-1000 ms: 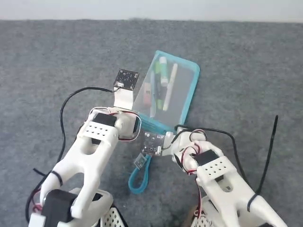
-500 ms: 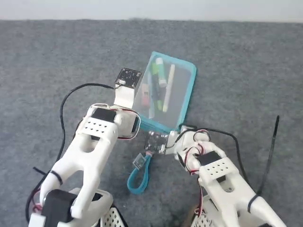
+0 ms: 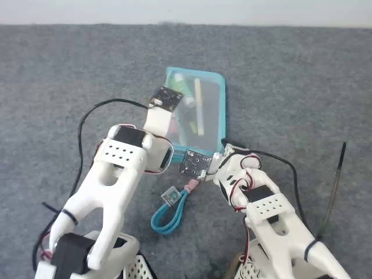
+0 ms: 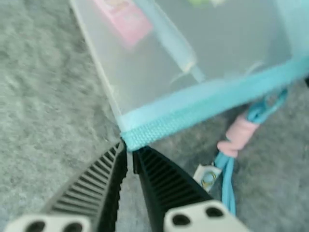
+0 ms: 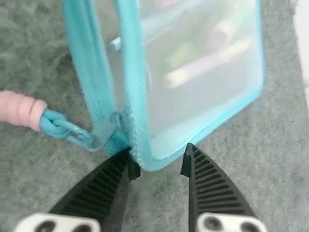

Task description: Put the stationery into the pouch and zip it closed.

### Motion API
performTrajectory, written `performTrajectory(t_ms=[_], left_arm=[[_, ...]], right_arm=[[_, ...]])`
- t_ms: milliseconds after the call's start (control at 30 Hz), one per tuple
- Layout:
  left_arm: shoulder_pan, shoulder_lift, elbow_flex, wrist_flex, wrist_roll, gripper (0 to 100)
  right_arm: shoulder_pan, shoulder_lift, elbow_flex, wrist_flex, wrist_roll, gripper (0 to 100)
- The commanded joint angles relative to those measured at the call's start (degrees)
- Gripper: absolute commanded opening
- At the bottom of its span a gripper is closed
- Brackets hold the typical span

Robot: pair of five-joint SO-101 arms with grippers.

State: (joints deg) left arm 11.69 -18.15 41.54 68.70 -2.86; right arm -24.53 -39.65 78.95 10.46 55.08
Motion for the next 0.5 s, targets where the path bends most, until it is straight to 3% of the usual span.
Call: performTrajectory(t_ms=[0,200,467], left_arm=[[2.64,-2.11,-3.47,2.11,-2.2,1],[1.32,-6.15,-4.88,3.52,-2.37,1],[0.26,-7.38,-4.88,3.16,-2.37,1]], right_arm=[[-0.31,-1.54,-0.97,-2.68,-0.53,11.0],[-0.13,-2.15,1.76,4.53,6.15,11.2],[0.04,-6.37,3.08,6.11,6.59,11.2]])
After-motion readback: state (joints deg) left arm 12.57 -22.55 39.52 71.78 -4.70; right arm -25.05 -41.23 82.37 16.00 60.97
